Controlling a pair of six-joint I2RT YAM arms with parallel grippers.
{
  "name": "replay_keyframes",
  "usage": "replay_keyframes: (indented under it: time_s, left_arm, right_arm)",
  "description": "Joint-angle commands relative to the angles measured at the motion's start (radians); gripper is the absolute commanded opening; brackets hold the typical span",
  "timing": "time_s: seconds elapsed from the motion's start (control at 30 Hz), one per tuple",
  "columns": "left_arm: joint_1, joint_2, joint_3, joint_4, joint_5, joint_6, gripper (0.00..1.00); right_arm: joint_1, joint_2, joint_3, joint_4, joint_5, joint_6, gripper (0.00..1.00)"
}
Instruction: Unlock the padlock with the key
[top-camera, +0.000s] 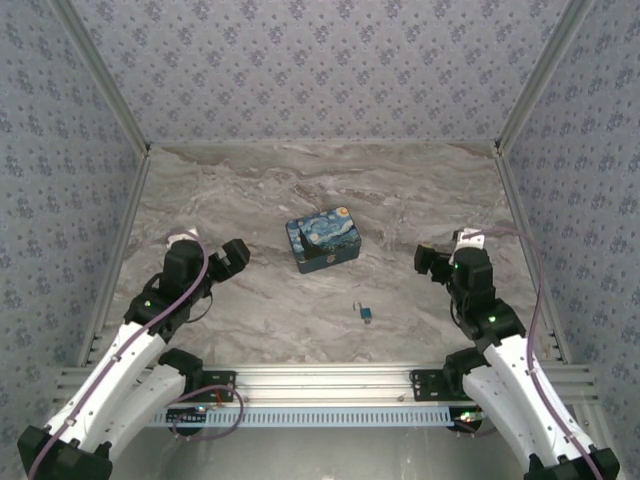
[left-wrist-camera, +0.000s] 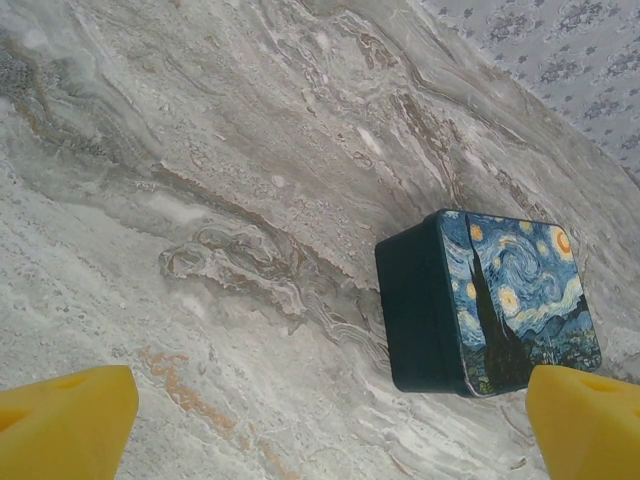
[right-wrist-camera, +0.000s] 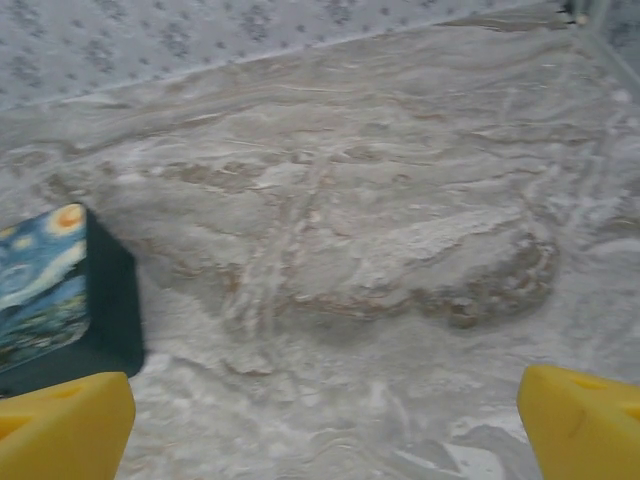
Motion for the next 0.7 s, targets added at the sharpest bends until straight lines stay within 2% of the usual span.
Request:
replay_keyframes:
  time_s: [0.0,0.07,0.17,0.23,0.37,0.47,0.67]
  left_arm:
    - [0.007,-0.005,0.043,-0.021,-0.024,0.013,1.0]
    - [0.007,-0.006,0.041,-0.022,-0.026,0.016,0.99]
    - [0.007,-0.004,0.038,-0.021,-0.027,0.016,1.0]
    - [0.007,-0.005,0.039,-0.022,-0.027,0.018,0.99]
    - [0.009,-0.005,0.042,-0.023,-0.029,0.022,1.0]
    - [0.009,-0.005,0.041,-0.023,-0.029,0.02,1.0]
    - [0.011,-0.007,0.04,-0.033,-0.036,0.025,0.99]
  right_arm:
    - [-0.025,0.011,-0.057,0.114,0.139,-0.024,1.0]
    - [-0.04,0.016,-0.132,0.239,0.173,-0.068,1.0]
    - [-0.071,0.036,-0.262,0.501,0.137,-0.172,1.0]
    - [-0.103,0.068,-0.307,0.588,0.118,-0.166,1.0]
    - [-0.204,0.202,-0.315,0.659,0.082,-0.098,1.0]
    - [-0.27,0.314,-0.326,0.792,0.004,-0.128,1.0]
    - [-0.299,0.537,-0.308,1.071,-0.128,-0.187,1.0]
